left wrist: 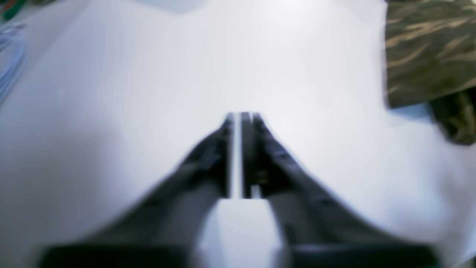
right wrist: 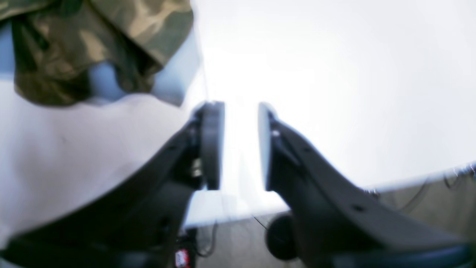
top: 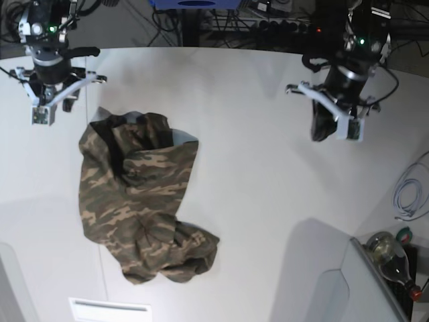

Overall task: Layout the t-shirt on the table in an organized manner, then fold the t-shirt properly
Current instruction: 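Grasp the shirt edge with the right gripper and lift it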

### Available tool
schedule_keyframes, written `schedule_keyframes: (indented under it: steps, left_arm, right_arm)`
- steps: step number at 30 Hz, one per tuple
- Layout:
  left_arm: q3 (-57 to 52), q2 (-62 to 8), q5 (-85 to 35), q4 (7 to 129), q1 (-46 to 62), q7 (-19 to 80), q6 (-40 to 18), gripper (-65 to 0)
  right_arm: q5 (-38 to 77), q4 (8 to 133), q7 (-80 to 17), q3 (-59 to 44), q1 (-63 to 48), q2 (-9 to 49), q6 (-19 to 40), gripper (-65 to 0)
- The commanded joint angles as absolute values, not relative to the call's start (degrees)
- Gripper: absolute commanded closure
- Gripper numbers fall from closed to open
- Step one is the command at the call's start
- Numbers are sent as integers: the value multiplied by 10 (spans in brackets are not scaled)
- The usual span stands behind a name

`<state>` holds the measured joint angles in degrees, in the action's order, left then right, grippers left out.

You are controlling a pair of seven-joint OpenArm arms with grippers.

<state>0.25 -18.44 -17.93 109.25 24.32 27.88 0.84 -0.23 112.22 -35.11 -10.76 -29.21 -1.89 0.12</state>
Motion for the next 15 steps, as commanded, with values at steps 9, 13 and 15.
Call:
schedule_keyframes:
  steps: [9,13,15]
  left_arm:
    - [177,-119,-182,919,33,282,2,-206]
    - [219,-77,-180,823,-25,254,2,-206]
    - [239,-58,-178,778,-47,226,2,-206]
  right_arm:
    - [1,1115,-393,-23,-199,5,1,-374]
    - [1,1105,-391,-38,-186,5,1,-374]
    - [1,1095,-389,-53,-181,5,1,-374]
